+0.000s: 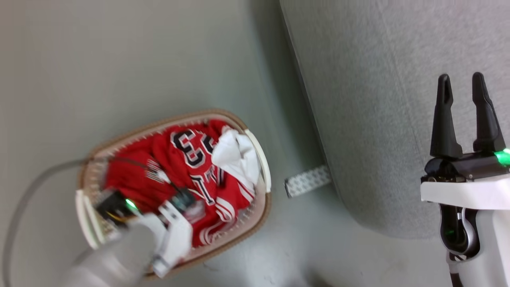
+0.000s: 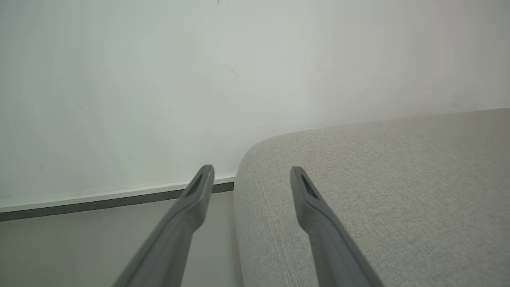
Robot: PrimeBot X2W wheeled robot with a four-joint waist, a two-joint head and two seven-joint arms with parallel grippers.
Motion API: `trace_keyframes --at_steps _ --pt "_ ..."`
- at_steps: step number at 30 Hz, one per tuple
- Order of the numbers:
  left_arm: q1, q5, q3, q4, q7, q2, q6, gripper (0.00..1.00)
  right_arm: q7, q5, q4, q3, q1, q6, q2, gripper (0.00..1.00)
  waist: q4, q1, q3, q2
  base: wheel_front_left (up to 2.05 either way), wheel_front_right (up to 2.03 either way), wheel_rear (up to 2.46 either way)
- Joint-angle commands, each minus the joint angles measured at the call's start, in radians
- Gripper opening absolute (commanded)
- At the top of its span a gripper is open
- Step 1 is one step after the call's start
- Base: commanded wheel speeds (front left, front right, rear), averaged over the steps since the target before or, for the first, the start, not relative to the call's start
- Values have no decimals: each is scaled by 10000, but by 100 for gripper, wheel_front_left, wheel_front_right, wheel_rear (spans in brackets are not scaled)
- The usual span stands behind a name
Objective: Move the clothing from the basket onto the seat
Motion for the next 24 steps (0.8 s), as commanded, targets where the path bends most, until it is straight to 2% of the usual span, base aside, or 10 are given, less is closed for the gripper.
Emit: trace_keyframes --at_steps 1,2,7,11,17,24 --pt "344 -316 63 65 -328 -326 17 0 8 -200 72 -131 250 -21 -36 100 541 -1 -1028 0 0 0 0" --pt "344 -316 63 65 -328 -326 17 0 8 -200 72 -131 250 -21 -36 100 541 -1 -1028 0 0 0 0" --pt "913 -709 150 161 -1395 -1143 16 0 8 -904 322 -162 592 -21 -37 100 1259 -1 -2396 0 0 0 0" --pt "1190 -1174 351 122 -2152 -1487 16 0 8 -1290 480 -8 826 -21 -39 100 1693 -1 -3376 0 0 0 0" --pt "1672 -1958 676 -224 -3149 -1791 16 0 8 -1659 792 99 1389 -21 -41 100 2317 -1 -4771 0 0 0 0" --pt "1808 -2623 1198 -1054 -3768 -1890 40 0 8 -1642 1227 45 2357 -21 -44 100 3132 -1 -6050 0 0 0 0"
